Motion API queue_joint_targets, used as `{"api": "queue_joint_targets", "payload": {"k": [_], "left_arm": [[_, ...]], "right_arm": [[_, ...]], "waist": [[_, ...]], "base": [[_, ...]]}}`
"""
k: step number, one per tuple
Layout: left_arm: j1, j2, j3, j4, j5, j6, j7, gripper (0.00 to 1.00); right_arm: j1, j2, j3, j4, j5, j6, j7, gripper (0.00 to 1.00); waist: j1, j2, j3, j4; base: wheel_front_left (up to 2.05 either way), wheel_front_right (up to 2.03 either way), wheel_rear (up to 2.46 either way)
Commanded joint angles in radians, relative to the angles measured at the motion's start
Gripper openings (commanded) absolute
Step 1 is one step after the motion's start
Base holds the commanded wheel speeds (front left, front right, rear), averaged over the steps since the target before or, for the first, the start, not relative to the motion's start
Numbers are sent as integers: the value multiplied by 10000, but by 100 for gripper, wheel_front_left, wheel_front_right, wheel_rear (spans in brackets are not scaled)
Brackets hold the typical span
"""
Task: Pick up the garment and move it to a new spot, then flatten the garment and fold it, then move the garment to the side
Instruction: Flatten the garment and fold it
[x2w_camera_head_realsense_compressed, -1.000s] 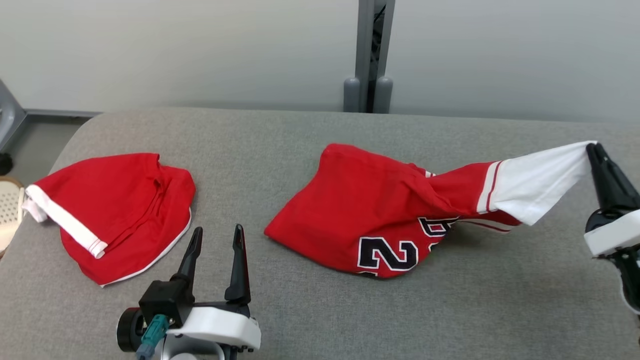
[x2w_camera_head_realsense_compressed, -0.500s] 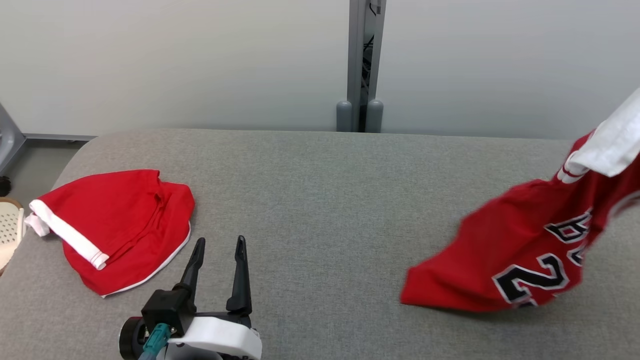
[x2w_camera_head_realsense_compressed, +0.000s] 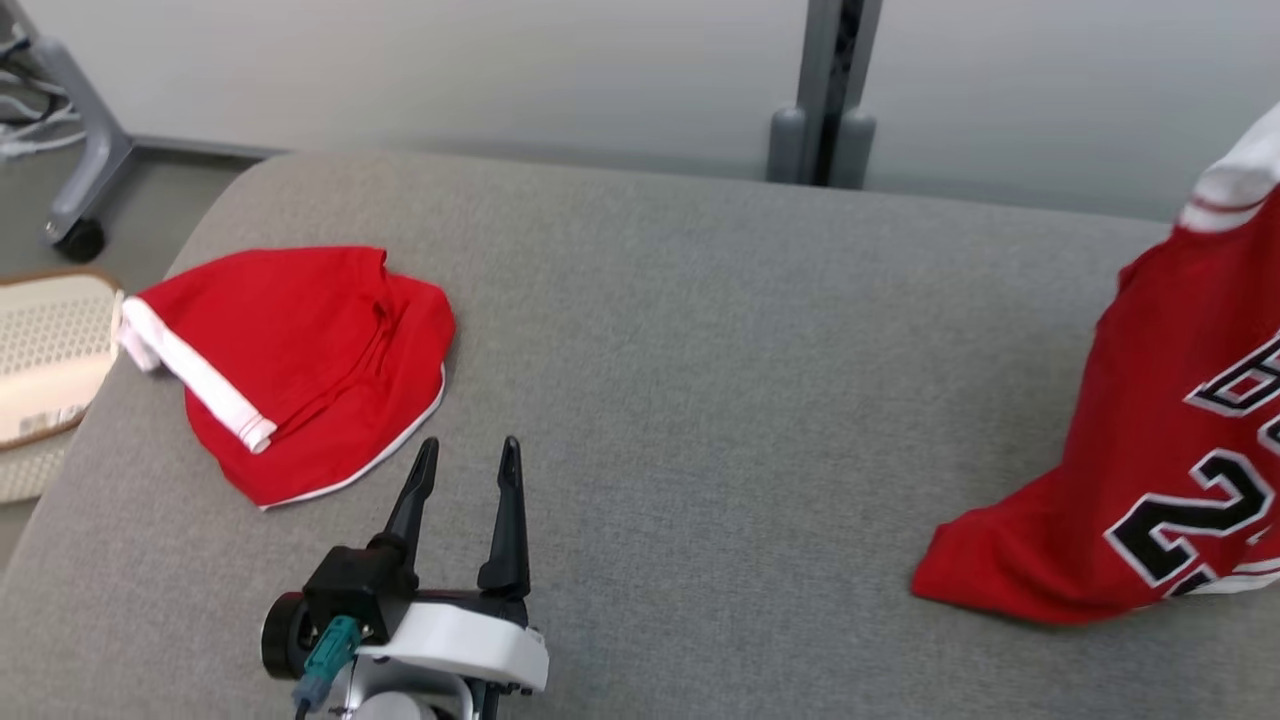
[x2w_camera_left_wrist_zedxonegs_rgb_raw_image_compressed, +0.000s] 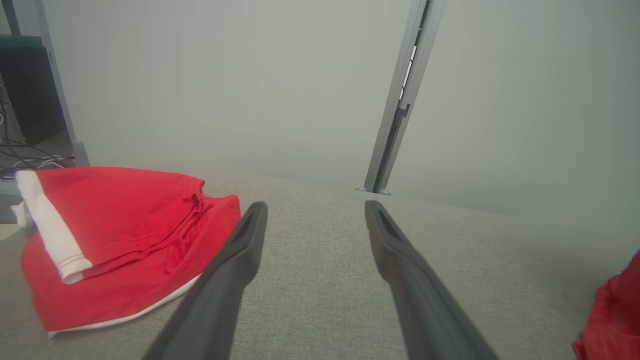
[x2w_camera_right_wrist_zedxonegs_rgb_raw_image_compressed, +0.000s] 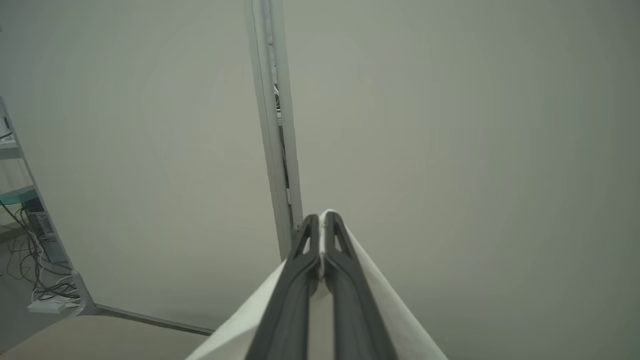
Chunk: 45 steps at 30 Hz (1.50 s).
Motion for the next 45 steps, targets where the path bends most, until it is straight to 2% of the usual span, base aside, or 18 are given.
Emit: {"api": "queue_joint_targets", "payload": {"k": [1, 7, 8, 9, 10, 16, 23, 34, 38, 45], "left_arm": [[-243, 26, -26, -68, -50, 89, -13, 100], [-662, 28, -304, -234, -272, 264, -12, 100], [-730, 26, -342, -266, -291, 275, -12, 100], [-786, 25, -365, -308, -317, 309, -13, 100], [-834, 26, -387, -331, -341, 331, -13, 100], [-1156, 28, -485, -364, -420, 444, -13, 100], [-1332, 32, -488, -313, -290, 447, -13, 100], [-1045, 31, -147, -195, -63, 307, -13, 100], [-818, 31, 107, -105, 39, 240, -12, 100], [-468, 31, 369, -5, 52, 140, -13, 100]], "right_arm": [[-330, -68, -44, 419, -104, 6, -154, 0], [-2040, -331, 417, 2982, -863, 6, -643, 0], [-2236, -374, 512, 3356, -954, 6, -732, 36], [-2415, -395, 633, 3696, -1038, 6, -829, 90], [-2567, -351, 697, 4089, -1055, 6, -847, 100], [-2992, -208, 1688, 5558, -1169, 3, -1098, 100], [-2892, -70, 2764, 5918, -655, 4, -1926, 100], [-1711, -135, 3646, 4732, 627, 4, -3311, 100], [-522, -102, 3742, 3847, 978, 4, -3835, 100], [1966, 305, 3599, 2406, 1208, 4, -4105, 100]], "waist": [[0, 0, 659, 508], [0, 0, 1595, 965], [0, 0, 1716, 1001], [0, 0, 1825, 1028], [0, 0, 1926, 1042], [0, 0, 2227, 939], [0, 0, 2003, 475], [0, 0, 1027, -668], [0, 0, 562, -1214], [0, 0, -6, -1543]], "base": [[0, 0, 0], [0, 0, 0], [0, 0, 0], [0, 0, 0], [0, 0, 0], [0, 0, 0], [0, 0, 0], [0, 0, 0], [0, 0, 0], [0, 0, 0]]}}
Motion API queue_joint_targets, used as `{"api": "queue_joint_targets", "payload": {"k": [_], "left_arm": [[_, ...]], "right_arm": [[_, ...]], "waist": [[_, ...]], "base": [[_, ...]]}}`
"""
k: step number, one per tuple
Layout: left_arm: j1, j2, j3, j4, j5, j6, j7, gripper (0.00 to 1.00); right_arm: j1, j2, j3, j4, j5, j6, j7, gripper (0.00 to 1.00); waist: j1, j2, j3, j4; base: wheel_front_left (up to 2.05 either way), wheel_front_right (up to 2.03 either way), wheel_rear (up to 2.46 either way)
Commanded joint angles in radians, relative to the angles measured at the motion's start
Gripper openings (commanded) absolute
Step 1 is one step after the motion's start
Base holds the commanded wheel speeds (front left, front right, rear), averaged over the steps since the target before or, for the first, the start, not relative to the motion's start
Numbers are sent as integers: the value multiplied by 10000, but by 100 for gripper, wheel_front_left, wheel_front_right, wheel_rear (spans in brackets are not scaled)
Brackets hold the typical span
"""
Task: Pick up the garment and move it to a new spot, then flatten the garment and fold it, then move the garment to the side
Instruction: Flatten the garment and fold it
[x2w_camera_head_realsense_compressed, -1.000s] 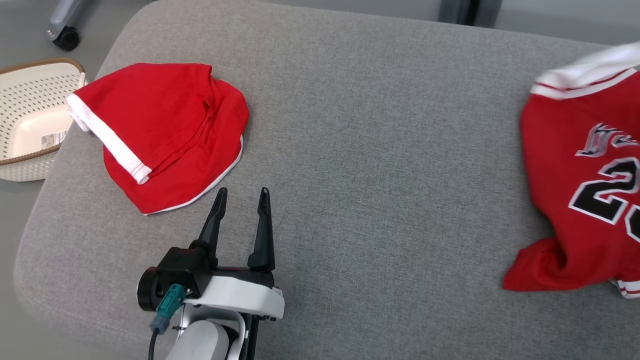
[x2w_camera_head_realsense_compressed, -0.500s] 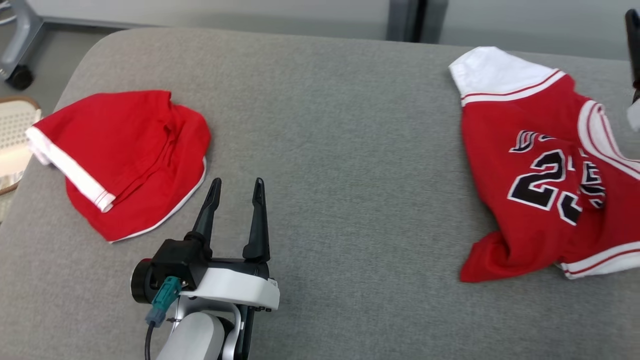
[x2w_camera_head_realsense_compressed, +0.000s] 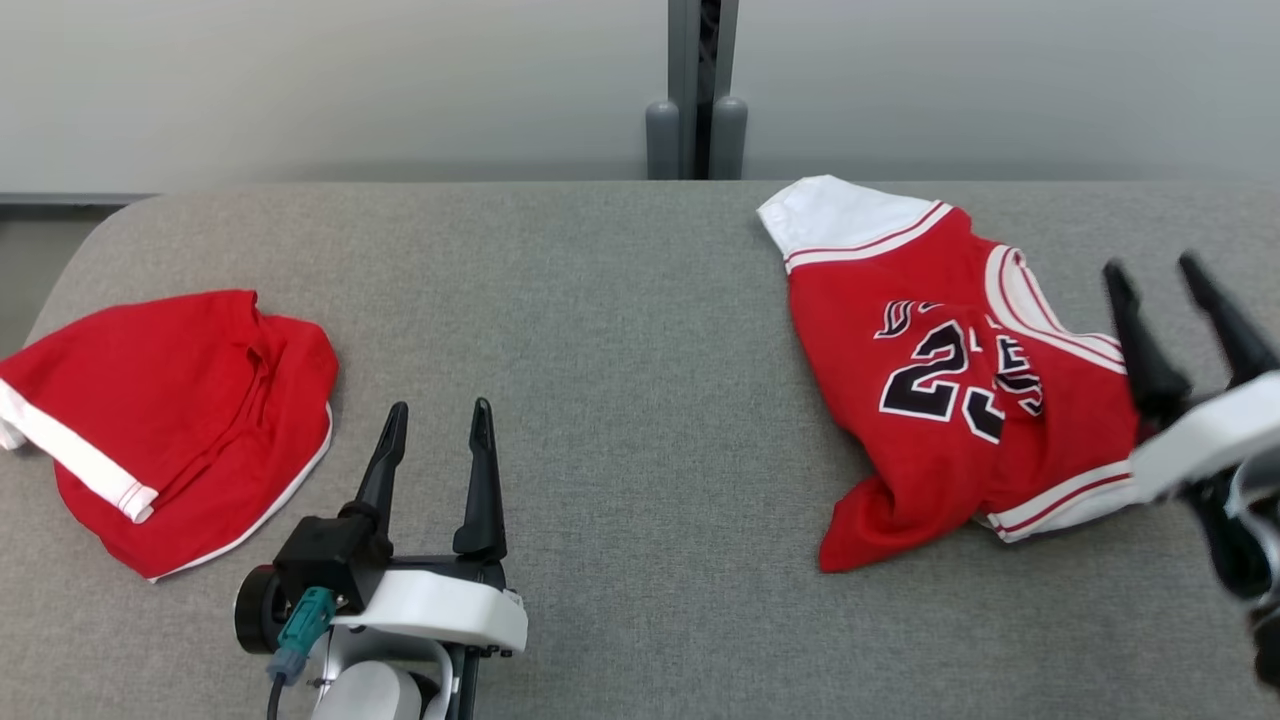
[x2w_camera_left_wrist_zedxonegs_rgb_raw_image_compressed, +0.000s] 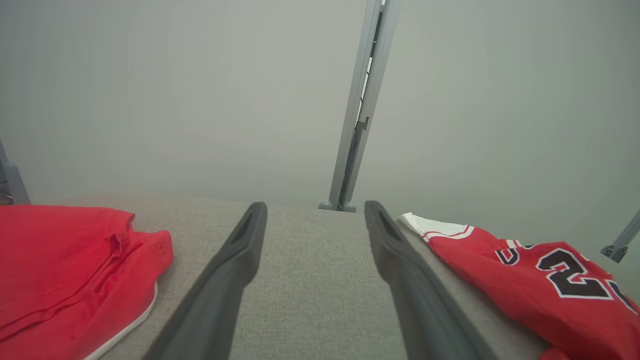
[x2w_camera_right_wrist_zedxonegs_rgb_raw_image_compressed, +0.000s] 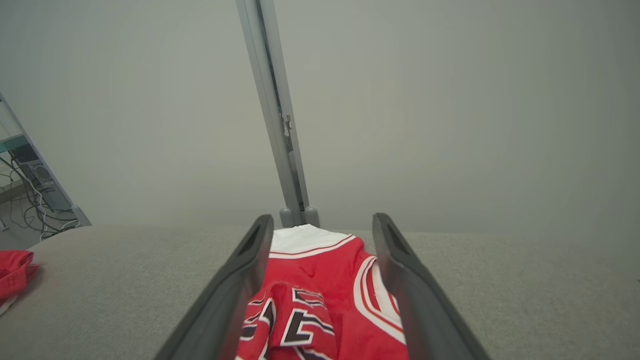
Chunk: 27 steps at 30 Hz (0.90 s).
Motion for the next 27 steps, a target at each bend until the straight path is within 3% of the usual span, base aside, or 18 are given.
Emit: {"api": "queue_joint_targets", "payload": {"k": [1, 8, 13, 18, 27], "left_arm": [[169, 37, 95, 14, 26, -77, -12, 100], [504, 35, 346, -23, 69, -161, -12, 100], [559, 38, 414, 33, 100, -201, -13, 100], [512, 40, 316, 55, 73, -228, -12, 100], [480, 35, 167, 67, -23, -158, -12, 100]], "right_arm": [[639, 179, -118, -299, 55, 2, -57, 100], [2769, 982, -562, -1745, -299, 2, 276, 100], [3277, 1408, -1044, -2433, -800, 4, 721, 100], [3657, 1729, -759, -3114, -1340, 4, 1482, 100], [3975, 2086, -801, -2521, -3162, 2, 2468, 100]], "waist": [[0, 0, -247, -128], [0, 0, -513, -124], [0, 0, -597, -42], [0, 0, -558, 210], [0, 0, -365, 966]], "base": [[0, 0, 0], [0, 0, 0], [0, 0, 0], [0, 0, 0], [0, 0, 0]]}}
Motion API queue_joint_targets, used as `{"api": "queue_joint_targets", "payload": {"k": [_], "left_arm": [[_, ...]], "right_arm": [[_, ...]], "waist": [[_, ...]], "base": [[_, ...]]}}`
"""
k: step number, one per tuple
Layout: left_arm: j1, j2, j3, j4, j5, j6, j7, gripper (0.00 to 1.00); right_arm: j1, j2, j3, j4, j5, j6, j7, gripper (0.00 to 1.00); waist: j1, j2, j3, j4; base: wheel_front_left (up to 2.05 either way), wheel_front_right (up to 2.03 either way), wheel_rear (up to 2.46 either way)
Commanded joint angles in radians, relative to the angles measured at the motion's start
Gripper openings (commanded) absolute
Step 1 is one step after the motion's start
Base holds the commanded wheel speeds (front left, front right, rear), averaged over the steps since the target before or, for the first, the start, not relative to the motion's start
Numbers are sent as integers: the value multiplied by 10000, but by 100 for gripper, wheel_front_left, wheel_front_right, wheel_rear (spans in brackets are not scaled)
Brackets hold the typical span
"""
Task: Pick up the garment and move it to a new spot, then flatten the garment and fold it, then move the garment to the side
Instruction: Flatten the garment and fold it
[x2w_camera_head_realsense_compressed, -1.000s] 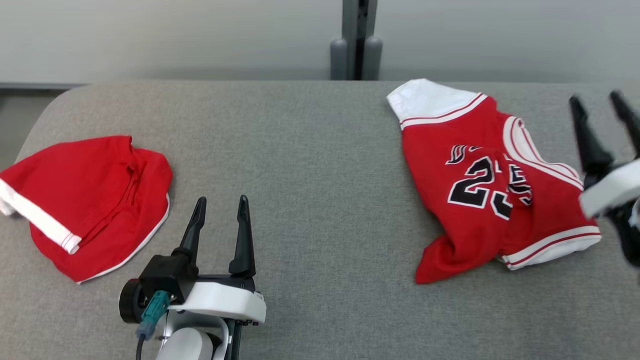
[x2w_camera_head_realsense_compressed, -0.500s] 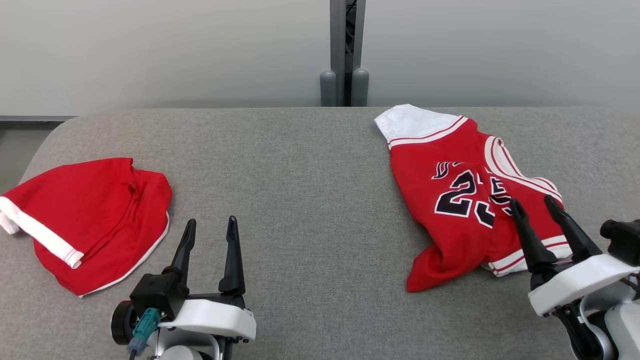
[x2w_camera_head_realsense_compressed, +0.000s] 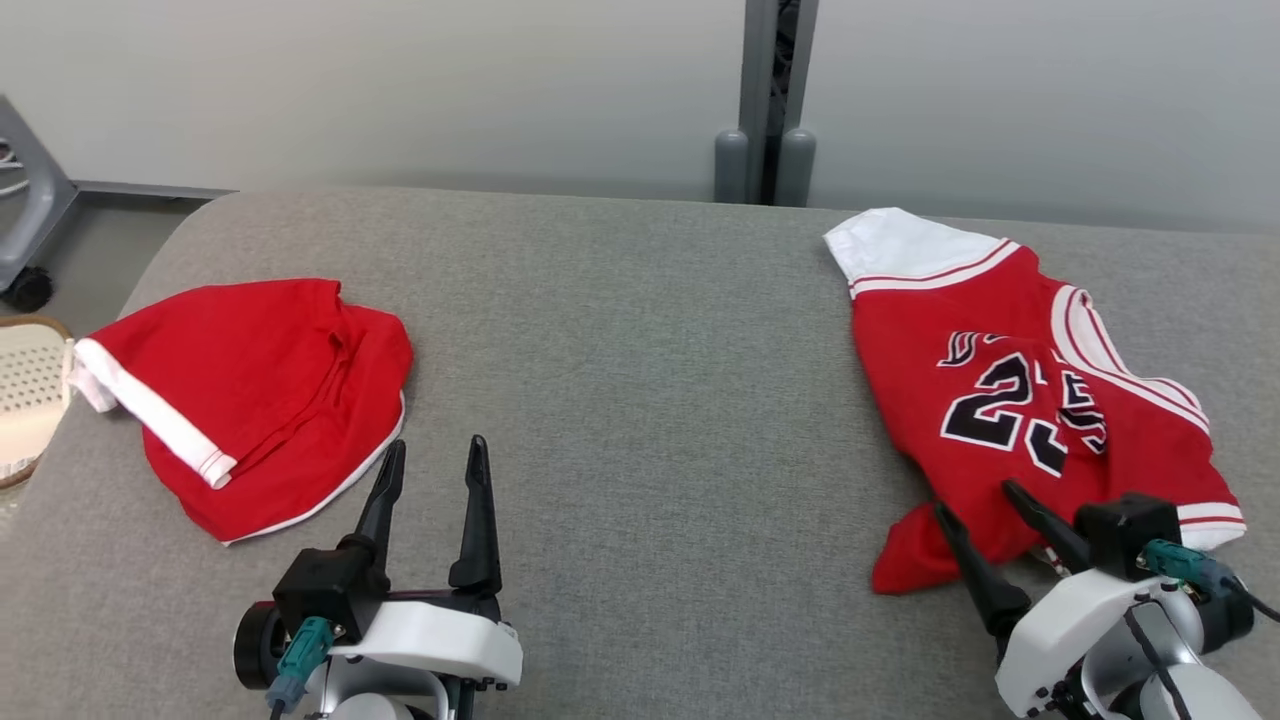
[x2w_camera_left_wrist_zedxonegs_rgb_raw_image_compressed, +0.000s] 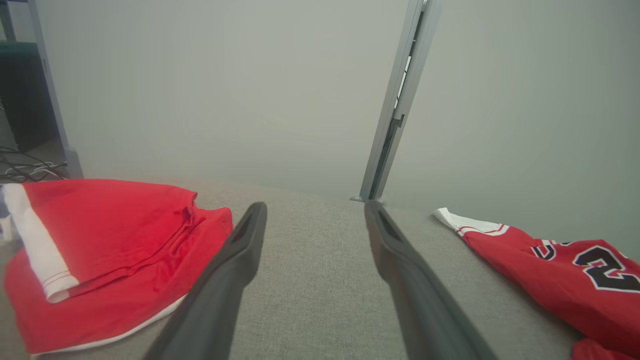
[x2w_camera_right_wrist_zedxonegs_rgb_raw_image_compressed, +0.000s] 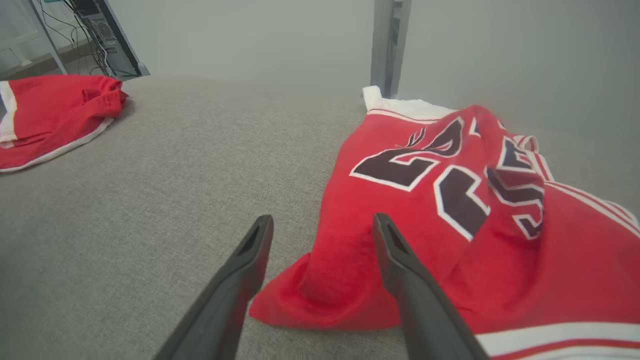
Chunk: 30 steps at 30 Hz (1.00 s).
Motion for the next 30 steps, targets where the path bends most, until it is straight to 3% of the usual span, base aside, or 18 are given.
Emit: {"api": "queue_joint_targets", "payload": {"k": [1, 10, 11, 12, 18, 30], "left_arm": [[-73, 33, -3, -18, -37, 38, -10, 100], [-41, 36, -116, -33, -94, 57, -10, 100], [-36, 35, -141, -39, -108, 60, -11, 100], [-30, 35, -157, -48, -116, 68, -11, 100], [36, 33, -197, -31, -118, 74, -10, 100], [102, 33, -309, 14, -75, 45, -10, 100]], "right_arm": [[100, 78, -215, 274, -485, 2, 121, 100], [-17, 549, -957, 1237, -1850, 2, 618, 100], [-52, 567, -1059, 1323, -2001, 1, 639, 32], [-96, 589, -1114, 1370, -2156, 1, 644, 0], [-382, 1019, -1154, 1367, -1931, 1, 472, 0], [-2326, 1444, -200, -222, 689, 2, 182, 0]], "waist": [[0, 0, 68, 284], [0, 0, 114, 802], [0, 0, 114, 854], [0, 0, 121, 893], [0, 0, 78, 1032], [0, 0, -109, 1012]], "base": [[0, 0, 0], [0, 0, 0], [0, 0, 0], [0, 0, 0], [0, 0, 0], [0, 0, 0]]}}
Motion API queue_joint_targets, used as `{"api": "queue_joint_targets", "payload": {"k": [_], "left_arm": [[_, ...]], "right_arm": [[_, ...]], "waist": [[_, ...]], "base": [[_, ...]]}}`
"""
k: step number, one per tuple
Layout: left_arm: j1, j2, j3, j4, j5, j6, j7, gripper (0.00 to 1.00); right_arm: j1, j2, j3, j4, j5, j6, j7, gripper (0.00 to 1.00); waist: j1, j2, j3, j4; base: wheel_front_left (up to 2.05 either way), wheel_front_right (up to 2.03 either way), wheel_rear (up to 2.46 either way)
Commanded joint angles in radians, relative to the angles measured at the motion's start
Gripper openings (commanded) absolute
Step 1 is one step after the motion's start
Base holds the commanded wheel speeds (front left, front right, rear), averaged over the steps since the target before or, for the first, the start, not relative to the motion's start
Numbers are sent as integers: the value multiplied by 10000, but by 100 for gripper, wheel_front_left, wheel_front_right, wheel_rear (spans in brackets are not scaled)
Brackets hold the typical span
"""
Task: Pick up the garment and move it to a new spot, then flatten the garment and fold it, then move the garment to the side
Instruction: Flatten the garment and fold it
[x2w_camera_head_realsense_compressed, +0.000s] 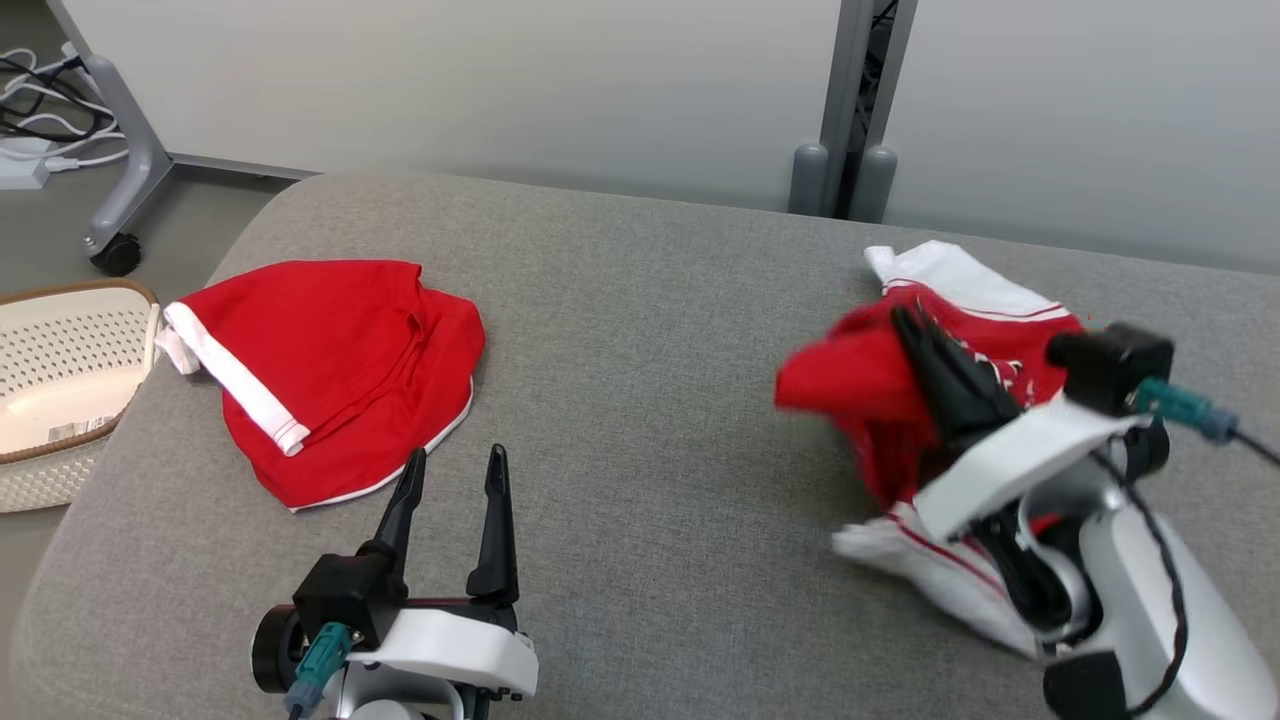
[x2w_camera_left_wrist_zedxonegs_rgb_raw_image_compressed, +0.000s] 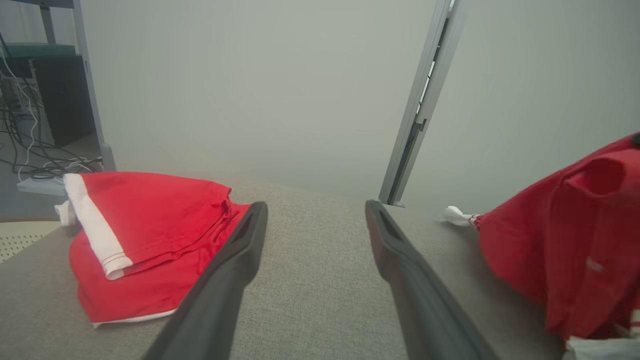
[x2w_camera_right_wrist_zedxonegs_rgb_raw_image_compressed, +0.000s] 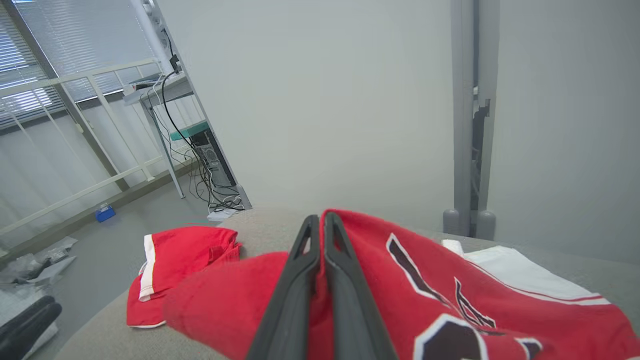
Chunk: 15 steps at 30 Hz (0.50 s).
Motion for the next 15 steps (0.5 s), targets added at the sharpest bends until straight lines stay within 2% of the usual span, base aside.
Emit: {"api": "queue_joint_targets", "payload": {"k": [1, 6, 9, 15], "left_arm": [[48, 35, -15, -10, -2, 8, -13, 100], [-65, 36, -75, -47, -75, 21, -12, 100], [-183, 32, -121, -81, -130, 56, -13, 100], [-361, 35, -342, -99, -244, 83, -11, 100]], "right_arm": [[-294, -7, -55, -123, 243, 2, 60, 0], [-1358, 96, -252, 407, 635, 2, 427, 0], [-1912, 121, -266, 1431, 711, 2, 599, 0], [-3123, 39, 541, 3566, 798, 4, 58, 0]], "waist": [[-1, 0, 15, 35], [-1, 0, 197, 282], [-1, 0, 364, 501], [-1, 0, 749, 934]], "base": [[0, 0, 0], [0, 0, 0], [0, 0, 0], [0, 0, 0]]}}
